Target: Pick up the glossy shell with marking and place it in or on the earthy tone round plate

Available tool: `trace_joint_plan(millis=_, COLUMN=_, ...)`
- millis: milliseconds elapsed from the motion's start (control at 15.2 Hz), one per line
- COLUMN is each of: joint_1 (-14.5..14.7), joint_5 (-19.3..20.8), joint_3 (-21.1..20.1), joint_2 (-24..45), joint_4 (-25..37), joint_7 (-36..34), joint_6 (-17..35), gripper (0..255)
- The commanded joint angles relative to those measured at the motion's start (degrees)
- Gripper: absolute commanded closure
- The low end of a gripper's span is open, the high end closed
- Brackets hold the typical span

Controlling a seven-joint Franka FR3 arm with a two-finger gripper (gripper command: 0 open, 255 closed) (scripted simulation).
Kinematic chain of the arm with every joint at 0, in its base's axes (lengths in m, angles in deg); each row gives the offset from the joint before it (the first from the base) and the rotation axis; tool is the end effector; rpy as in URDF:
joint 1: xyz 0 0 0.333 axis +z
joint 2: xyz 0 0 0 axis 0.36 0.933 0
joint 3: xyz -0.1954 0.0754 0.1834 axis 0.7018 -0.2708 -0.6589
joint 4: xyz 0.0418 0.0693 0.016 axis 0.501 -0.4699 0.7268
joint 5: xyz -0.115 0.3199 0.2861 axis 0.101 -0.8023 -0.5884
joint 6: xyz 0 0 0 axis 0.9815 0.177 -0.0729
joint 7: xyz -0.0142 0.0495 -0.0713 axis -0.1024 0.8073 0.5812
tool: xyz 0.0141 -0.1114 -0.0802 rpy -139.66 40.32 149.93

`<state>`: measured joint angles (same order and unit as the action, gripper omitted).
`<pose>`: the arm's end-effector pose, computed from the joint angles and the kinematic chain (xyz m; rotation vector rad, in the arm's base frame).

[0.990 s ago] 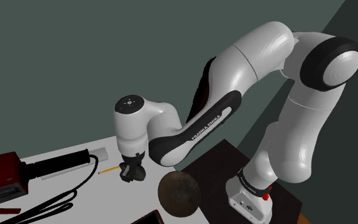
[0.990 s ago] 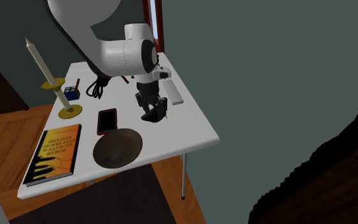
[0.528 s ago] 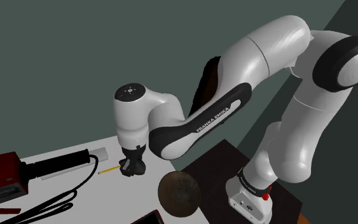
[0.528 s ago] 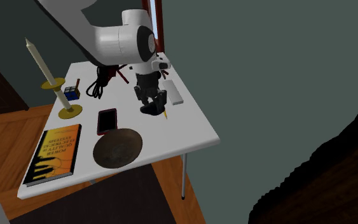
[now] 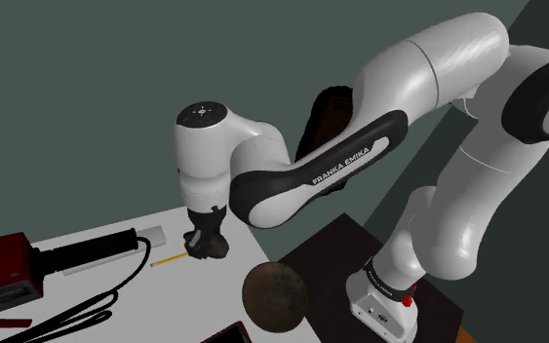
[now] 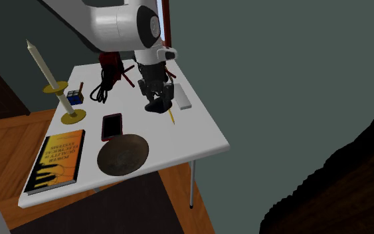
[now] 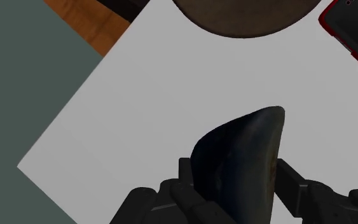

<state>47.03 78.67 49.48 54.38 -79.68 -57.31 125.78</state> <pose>0.3517 0.4315 0.2234 2.8800 0.8361 -0.0587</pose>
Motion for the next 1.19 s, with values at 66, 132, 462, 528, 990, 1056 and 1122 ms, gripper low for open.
trace_joint_plan(millis=66, joint_1=-0.1, joint_5=-1.1, joint_3=-0.2, joint_2=-1.6, joint_4=0.6, joint_7=0.8, joint_6=-2.0, gripper=255)
trace_joint_plan(millis=132, joint_1=-0.1, joint_5=-1.4, joint_3=-0.2, joint_2=-2.1, joint_4=0.8, joint_7=1.1, joint_6=-2.6, gripper=255)
trace_joint_plan(millis=462, joint_1=1.2, joint_5=-7.5, joint_3=-1.3, joint_2=-13.2, joint_4=-10.9, joint_7=2.7, joint_6=-0.7, gripper=255)
trace_joint_plan(millis=528, joint_1=1.7, joint_5=-8.8, joint_3=-1.4, joint_2=-15.4, joint_4=-13.1, joint_7=3.0, joint_6=-0.5, gripper=255)
trace_joint_plan(millis=990, joint_1=8.2, joint_5=-17.9, joint_3=-1.5, joint_2=-31.9, joint_4=-27.0, joint_7=4.6, joint_6=-2.3, gripper=255)
trace_joint_plan(millis=1056, joint_1=9.4, joint_5=-19.2, joint_3=-1.5, joint_2=-34.3, joint_4=-28.8, joint_7=4.5, joint_6=-3.0, gripper=255)
trace_joint_plan(millis=1122, joint_1=10.8, joint_5=-20.4, joint_3=-1.5, joint_2=-36.8, joint_4=-30.5, joint_7=4.4, joint_6=-3.8, gripper=255)
